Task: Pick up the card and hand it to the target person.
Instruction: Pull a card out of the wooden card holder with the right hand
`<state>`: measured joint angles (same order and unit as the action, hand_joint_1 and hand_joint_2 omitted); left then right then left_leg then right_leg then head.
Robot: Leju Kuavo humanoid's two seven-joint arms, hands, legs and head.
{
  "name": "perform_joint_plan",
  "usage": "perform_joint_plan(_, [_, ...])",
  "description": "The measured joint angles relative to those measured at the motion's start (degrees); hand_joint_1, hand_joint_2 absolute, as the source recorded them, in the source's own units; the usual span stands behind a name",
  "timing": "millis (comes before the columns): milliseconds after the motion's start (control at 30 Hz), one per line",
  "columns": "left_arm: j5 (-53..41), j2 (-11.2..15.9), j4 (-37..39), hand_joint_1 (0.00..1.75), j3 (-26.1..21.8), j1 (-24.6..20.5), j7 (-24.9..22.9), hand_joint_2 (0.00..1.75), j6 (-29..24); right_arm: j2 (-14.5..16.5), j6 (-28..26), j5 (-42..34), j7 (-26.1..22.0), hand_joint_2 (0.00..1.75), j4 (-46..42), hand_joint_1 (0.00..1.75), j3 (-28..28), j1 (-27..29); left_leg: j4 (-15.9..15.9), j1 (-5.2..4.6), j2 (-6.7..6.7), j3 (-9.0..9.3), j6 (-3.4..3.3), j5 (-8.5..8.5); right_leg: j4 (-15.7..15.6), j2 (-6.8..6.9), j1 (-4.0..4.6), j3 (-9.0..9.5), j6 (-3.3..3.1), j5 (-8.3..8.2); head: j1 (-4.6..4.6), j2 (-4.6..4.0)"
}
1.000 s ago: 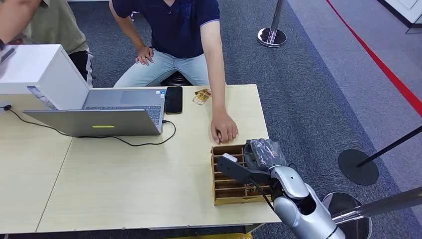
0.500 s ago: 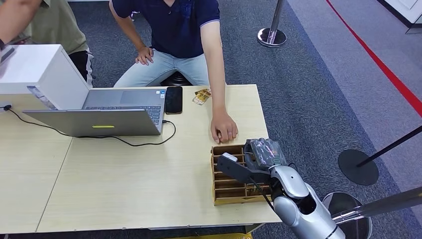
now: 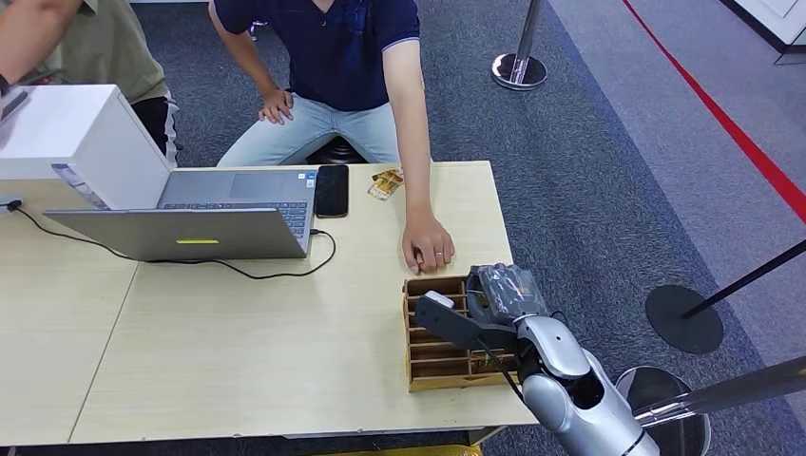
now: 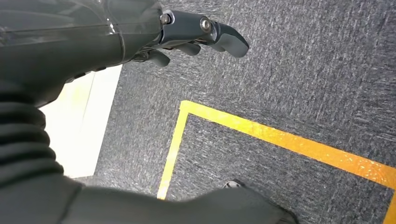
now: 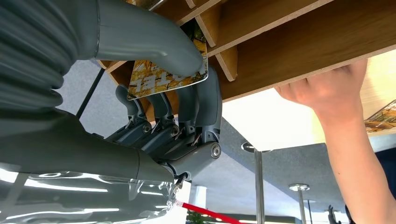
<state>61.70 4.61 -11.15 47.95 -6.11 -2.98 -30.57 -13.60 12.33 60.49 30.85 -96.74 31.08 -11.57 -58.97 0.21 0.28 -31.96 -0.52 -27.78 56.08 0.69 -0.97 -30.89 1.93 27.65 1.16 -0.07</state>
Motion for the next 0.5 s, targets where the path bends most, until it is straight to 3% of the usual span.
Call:
perform_joint_plan(233, [-0.2,0.0,0.0,0.00,0.0,0.0,0.7,1.75,-0.5,-0.3,-1.9,0.3,-0.4,1.75,-0.1,1.40,0.0,0.2,0.0,0.00,0.00,0.00,0.00,0.00,0.0,-0.01,0.00,0.00,0.00,0.00,0.01,0.00])
perform_joint_plan(500, [-0.2,0.0,0.0,0.00,0.0,0.0,0.6,1.75,-0.3,-0.3,-8.5,3.3,-3.0,1.75,-2.9,1.40,-0.3,0.9,0.0,0.00,0.01,0.00,0.00,0.00,0.0,-0.02,0.00,-0.01,0.00,0.00,0.00,0.00])
